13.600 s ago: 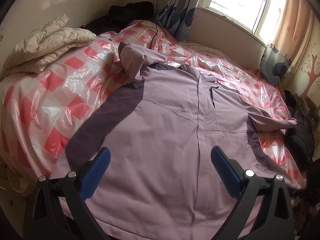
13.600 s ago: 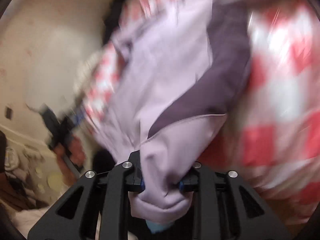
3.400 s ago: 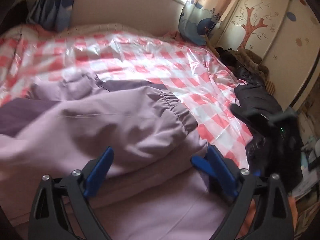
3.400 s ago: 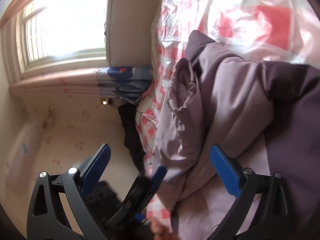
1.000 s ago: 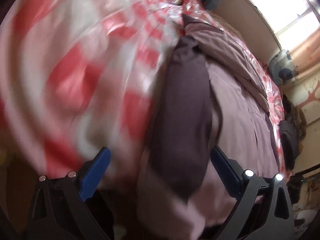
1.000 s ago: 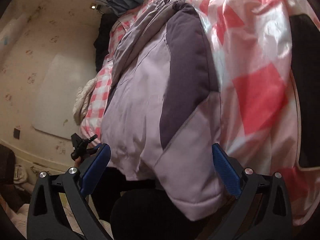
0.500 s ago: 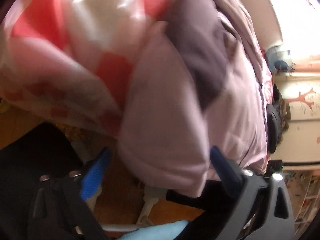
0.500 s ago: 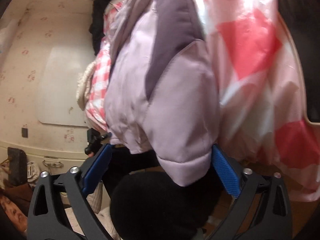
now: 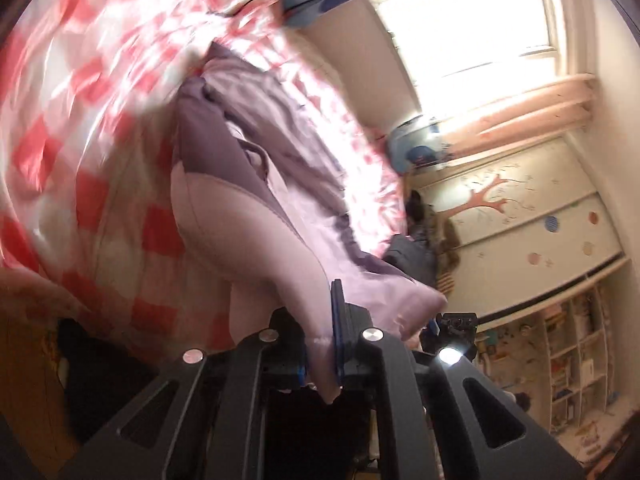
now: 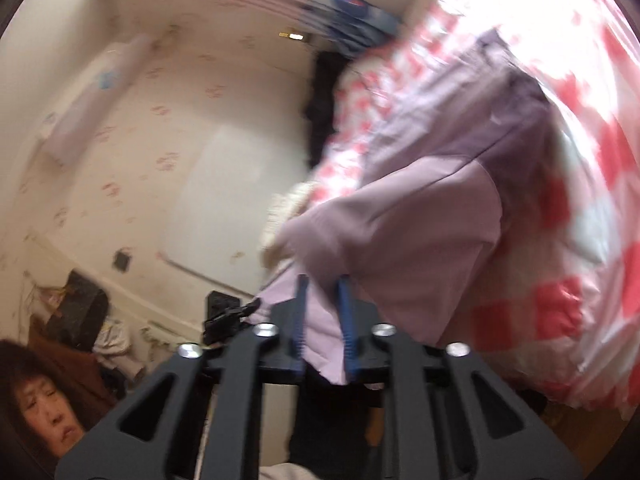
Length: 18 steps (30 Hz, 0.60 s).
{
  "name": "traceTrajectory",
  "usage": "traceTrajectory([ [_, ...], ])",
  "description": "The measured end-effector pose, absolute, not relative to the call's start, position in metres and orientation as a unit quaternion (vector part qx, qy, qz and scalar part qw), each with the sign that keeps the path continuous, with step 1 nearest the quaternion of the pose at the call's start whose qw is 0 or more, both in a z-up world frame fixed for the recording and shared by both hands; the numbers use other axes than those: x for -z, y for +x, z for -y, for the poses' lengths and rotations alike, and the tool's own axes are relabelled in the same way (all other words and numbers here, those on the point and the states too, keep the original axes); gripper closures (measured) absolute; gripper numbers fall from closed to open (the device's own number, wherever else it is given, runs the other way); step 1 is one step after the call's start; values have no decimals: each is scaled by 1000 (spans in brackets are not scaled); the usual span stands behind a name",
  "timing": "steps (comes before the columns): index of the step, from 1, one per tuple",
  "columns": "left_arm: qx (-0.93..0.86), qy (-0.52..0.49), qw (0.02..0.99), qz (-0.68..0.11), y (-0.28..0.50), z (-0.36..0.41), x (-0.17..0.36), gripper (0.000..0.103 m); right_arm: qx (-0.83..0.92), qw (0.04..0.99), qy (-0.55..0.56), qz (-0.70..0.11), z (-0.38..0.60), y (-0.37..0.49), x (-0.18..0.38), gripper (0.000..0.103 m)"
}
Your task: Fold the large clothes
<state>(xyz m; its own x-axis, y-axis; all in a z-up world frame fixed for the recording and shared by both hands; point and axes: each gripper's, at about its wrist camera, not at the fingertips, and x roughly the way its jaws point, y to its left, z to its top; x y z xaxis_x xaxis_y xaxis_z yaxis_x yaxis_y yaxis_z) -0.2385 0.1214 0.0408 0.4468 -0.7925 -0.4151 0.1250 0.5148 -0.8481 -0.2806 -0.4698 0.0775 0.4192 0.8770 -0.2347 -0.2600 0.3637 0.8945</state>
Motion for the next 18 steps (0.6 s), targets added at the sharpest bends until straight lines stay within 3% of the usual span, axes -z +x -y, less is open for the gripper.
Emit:
traceTrajectory([
  [3, 305, -371, 751, -452, -243, -134, -36, 92, -371, 751, 368, -403, 472, -299, -92, 98],
  [5, 302, -336, 739, -500, -239, -140, -9, 88, -353, 734, 365, -450, 483, -302, -69, 80],
  [6, 293, -327, 733, -520, -235, -146, 2, 83, -333, 731, 368, -468, 492, -303, -55, 41],
  [7, 279, -321, 727, -539, -232, -153, 16, 79, -301, 730, 371, -490, 505, -305, -37, 14],
  [10, 260, -341, 717, -549, -234, -192, 45, 62, -268, 701, 421, -510, 541, -311, 12, 14],
  [12, 250, -353, 731, -528, -235, -215, 47, 28, -264, 682, 445, -518, 555, -313, 40, 13],
  [14, 247, -377, 726, -519, -227, -231, 55, 19, -271, 652, 457, -541, 550, -309, 67, 12],
  [18, 257, -377, 699, -550, -207, -218, 88, 16, -313, 601, 474, -562, 526, -294, 108, 11],
])
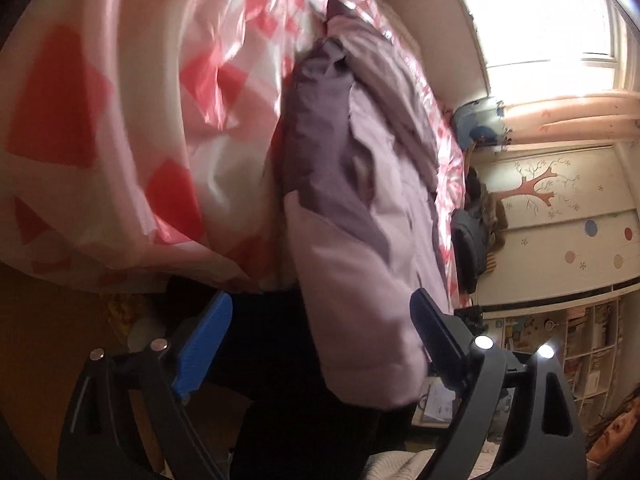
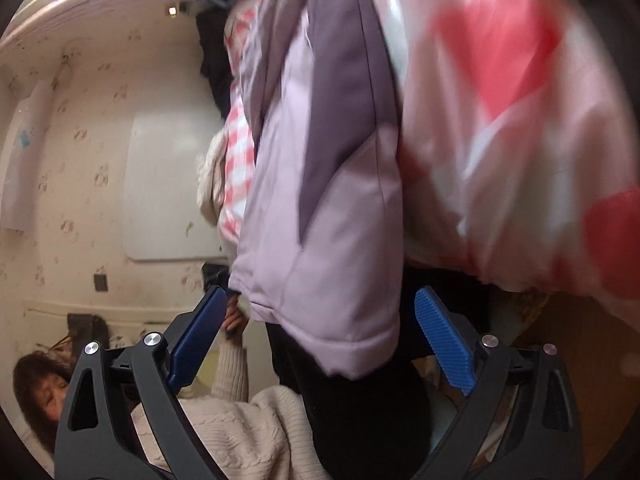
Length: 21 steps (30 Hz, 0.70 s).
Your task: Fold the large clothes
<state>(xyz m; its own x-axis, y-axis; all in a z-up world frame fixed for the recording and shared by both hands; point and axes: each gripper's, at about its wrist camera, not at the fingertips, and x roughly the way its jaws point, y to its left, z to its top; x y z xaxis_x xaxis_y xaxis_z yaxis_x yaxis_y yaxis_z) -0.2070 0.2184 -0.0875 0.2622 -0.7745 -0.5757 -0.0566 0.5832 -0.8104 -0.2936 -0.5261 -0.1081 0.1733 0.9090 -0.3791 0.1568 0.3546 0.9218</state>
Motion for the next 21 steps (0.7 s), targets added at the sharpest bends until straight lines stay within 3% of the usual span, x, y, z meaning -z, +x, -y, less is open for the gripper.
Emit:
traceTrajectory([
  [5, 296, -412, 657, -558, -189, -189, 119, 16, -357, 569, 503, -544, 498, -277, 137, 11],
  [10, 309, -398, 656, -562, -192, -161, 115, 17, -382, 586, 492, -519, 487, -271, 139, 16],
  [11, 300, -399, 666, -554, -195, -161, 110, 31, -387, 592, 489, -510, 487, -271, 134, 19],
  [12, 297, -399, 670, -551, -199, -160, 107, 58, -387, 600, 488, -502, 486, -272, 130, 28],
  [15, 268, -379, 691, -554, -205, -155, 94, 83, -360, 625, 493, -487, 493, -283, 124, 69],
  [21, 295, -375, 727, -493, -225, -151, 28, 90, -366, 666, 493, -423, 497, -307, 76, 76],
])
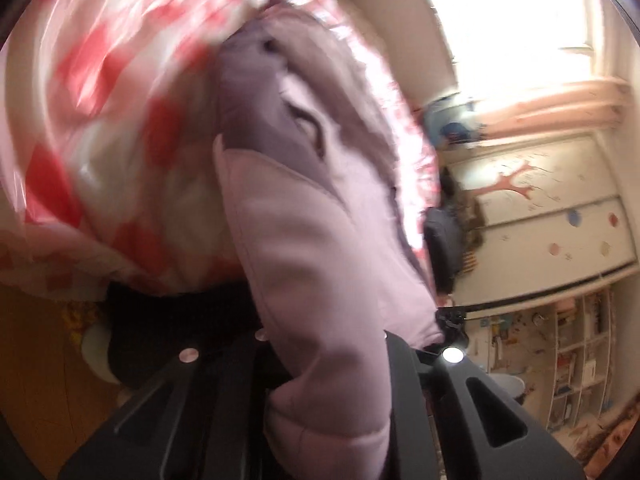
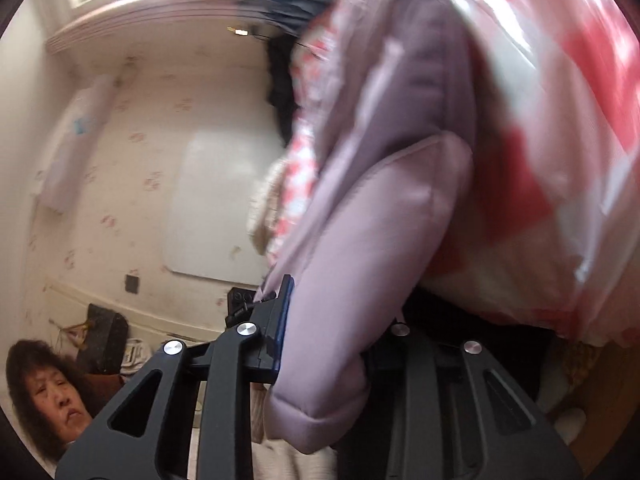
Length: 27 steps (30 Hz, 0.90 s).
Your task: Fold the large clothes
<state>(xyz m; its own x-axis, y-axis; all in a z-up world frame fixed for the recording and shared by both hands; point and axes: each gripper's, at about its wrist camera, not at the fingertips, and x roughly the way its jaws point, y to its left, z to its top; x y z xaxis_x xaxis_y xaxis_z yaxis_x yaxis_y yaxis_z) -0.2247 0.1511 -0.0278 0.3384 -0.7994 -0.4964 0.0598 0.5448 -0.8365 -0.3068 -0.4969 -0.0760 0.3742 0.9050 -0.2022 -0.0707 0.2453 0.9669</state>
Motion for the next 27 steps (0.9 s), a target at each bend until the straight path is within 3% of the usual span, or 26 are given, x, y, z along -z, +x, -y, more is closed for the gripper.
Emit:
traceTrajectory([
  [5, 329, -333, 740, -483, -259, -156, -11, 90, -424, 653, 453, -434, 487, -333, 42, 75],
  [6, 335, -319, 734, -497, -263, -158, -5, 87, -426, 645, 449, -449, 493, -336, 48, 70],
  [7, 336, -311, 723, -517, -265, -161, 7, 83, -423, 632, 451, -467, 496, -340, 60, 56],
  [9, 323, -308, 697, -562, -266, -171, 42, 47, -412, 610, 456, -501, 504, -344, 89, 32],
  [11, 301, -327, 674, -590, -267, -185, 80, 42, -380, 589, 485, -523, 521, -347, 124, 27],
  [15, 300, -392, 666, -560, -270, -203, 107, 19, -363, 570, 530, -513, 543, -347, 165, 20],
  [22, 306, -405, 662, -551, -271, -176, 103, 19, -430, 585, 530, -438, 524, -345, 149, 22],
  [23, 300, -404, 664, -553, -272, -173, 102, 29, -429, 596, 526, -429, 522, -344, 145, 25],
  [24, 297, -403, 666, -553, -272, -174, 103, 52, -424, 605, 524, -424, 522, -344, 142, 34],
  [26, 290, -411, 669, -547, -272, -176, 97, 67, -417, 613, 528, -415, 521, -344, 139, 54],
  [27, 291, -414, 677, -534, -276, -177, 91, 78, -418, 616, 530, -406, 522, -346, 135, 71],
])
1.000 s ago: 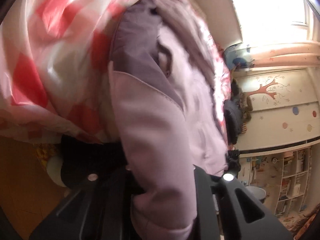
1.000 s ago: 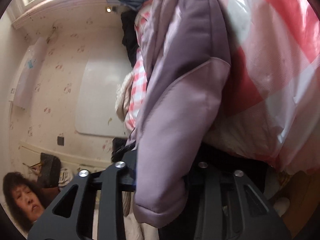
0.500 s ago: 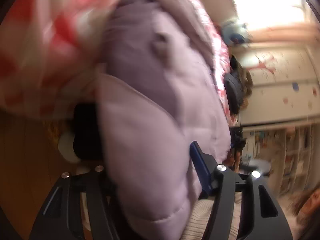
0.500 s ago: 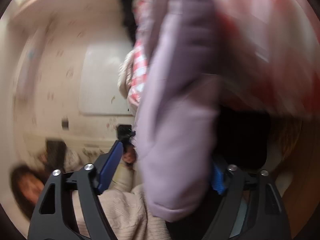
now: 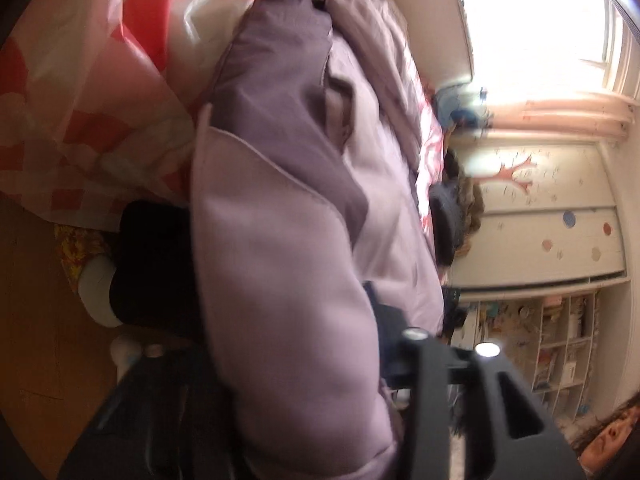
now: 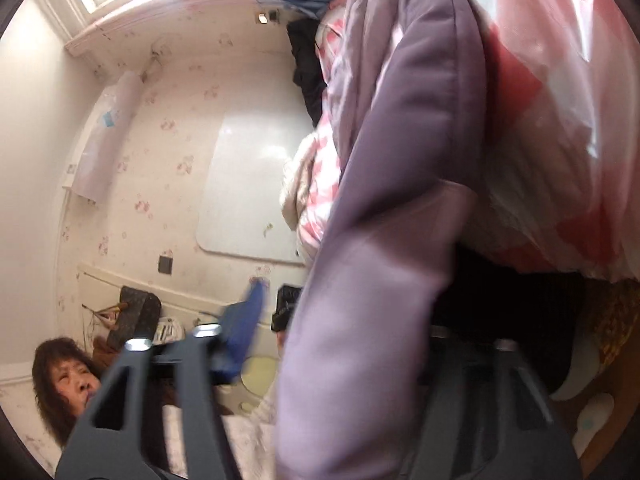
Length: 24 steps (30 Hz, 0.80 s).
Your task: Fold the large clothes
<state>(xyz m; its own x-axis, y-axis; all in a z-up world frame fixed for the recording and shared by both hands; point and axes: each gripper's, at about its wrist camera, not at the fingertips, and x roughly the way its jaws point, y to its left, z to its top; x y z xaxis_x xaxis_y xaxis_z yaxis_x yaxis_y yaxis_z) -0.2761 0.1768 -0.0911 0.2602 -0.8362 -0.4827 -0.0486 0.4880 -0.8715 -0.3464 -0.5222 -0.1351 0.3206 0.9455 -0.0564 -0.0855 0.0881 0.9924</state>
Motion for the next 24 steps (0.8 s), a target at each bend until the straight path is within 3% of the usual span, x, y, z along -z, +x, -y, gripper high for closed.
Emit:
traceTrajectory([
  [3, 297, -418, 702, -495, -285, -181, 60, 85, -428, 634, 528, -367, 521, -357, 109, 74],
  [10, 379, -385, 732, -414, -320, -185, -10, 87, -478, 647, 498, -325, 529, -383, 65, 75],
  [18, 348, -394, 678, -514, -343, -207, 76, 86, -441, 611, 533, -384, 517, -426, 108, 74],
  [24, 370, -449, 690, -431, -349, -217, 62, 86, -470, 600, 579, -291, 516, -432, 112, 74],
])
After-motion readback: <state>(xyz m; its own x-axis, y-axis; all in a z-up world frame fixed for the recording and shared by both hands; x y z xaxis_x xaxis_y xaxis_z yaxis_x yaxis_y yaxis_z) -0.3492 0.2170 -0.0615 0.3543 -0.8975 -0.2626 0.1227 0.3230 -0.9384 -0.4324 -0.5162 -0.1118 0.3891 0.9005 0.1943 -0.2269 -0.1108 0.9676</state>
